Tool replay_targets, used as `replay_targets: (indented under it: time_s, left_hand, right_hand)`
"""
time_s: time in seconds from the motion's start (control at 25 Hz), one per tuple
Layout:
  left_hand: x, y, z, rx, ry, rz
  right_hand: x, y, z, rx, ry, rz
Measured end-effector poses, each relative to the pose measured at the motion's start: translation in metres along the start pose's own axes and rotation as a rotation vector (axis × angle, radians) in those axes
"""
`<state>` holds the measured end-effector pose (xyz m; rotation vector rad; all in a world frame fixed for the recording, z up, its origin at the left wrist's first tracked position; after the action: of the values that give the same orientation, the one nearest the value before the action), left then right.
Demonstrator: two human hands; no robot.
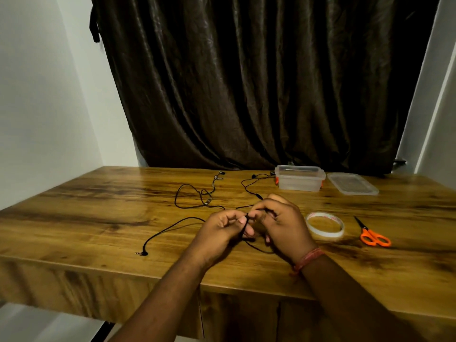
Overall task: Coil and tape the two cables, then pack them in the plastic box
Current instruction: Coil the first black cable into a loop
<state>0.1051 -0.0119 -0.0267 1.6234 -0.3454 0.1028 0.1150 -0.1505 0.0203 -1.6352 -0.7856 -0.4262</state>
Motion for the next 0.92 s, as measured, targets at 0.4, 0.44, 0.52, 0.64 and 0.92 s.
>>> replay_targets:
  time_s: [0.4,0.44,0.52,0.64,0.92]
  left_hand:
    - [-0.007,0.019,-0.015,-0.391,0.089,0.028]
    - [-0.005,0.019,-0.019,-0.427,0.126,0.04]
    - [-0.003,0.018,-0.027,-0.472,0.19,0.063]
    - [0.001,0.012,-0.034,-0.383,0.279,0.072]
    - [0.003,-0.005,-0.012,0.022,0.089,0.023]
  right_hand:
    - [-0.007,0.015,0.039,-0.481,-0.335,-0.019]
    - [-0.009,0.014,0.043,-0.52,-0.376,-0.022]
    - [-0.013,0.009,0.05,-0.592,-0.45,-0.078]
    - [-0.017,-0.001,0.054,-0.654,-0.472,-0.176]
    - [-0.009,-0.01,0.016,-0.504,-0.136,-0.194]
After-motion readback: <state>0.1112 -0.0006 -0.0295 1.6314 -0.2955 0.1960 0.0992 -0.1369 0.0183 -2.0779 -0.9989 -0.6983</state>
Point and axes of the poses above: each hand's wrist, its own x-axis towards the middle knuckle, its own z-axis out of the palm, y = z × x, the point moved 7 cm from there along x, towards the middle knuckle, and after that the axes turned 12 degrees about x, right-handed, at the moved point
